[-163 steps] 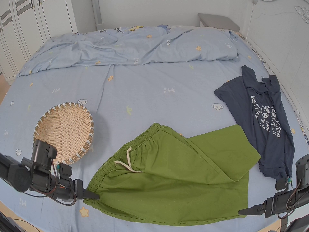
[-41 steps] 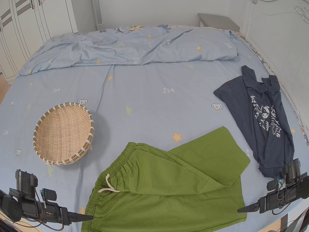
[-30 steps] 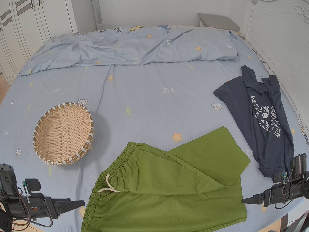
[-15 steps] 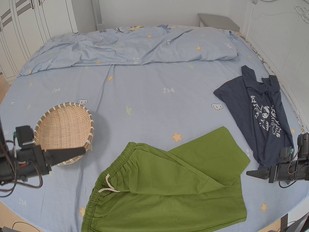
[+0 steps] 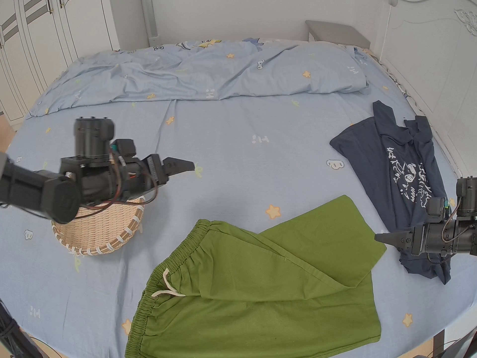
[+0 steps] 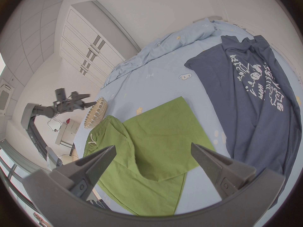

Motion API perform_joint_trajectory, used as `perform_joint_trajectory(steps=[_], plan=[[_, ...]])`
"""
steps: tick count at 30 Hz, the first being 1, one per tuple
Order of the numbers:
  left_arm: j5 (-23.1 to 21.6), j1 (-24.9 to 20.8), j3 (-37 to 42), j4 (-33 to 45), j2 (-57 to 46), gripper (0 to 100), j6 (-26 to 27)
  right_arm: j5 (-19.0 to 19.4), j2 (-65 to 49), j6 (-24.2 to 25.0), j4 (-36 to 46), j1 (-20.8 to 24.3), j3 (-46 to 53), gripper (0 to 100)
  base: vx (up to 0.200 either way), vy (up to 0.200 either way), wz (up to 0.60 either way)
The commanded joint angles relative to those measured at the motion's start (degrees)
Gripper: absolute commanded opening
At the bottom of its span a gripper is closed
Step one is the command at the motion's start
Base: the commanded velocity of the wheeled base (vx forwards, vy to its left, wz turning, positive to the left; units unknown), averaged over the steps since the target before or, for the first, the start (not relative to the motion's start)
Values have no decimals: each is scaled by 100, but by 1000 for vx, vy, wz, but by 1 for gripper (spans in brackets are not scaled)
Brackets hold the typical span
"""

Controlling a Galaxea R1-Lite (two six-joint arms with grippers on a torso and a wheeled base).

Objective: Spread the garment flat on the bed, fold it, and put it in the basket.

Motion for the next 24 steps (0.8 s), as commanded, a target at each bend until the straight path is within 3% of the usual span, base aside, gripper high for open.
perform_joint_trajectory(steps=[1,12,24], plan=[[1172,-546,-1525,-30,2122,100,-168,0,118,21,27,142,-258,100,0,0,0],[1735,-476,-1929,-109,2386,100,-344,18,135,21,1,151,-223,100,0,0,0],[1761,-168,-1366,-100,1657,100,-335,18,170,21,1,222,-179,100,0,0,0]])
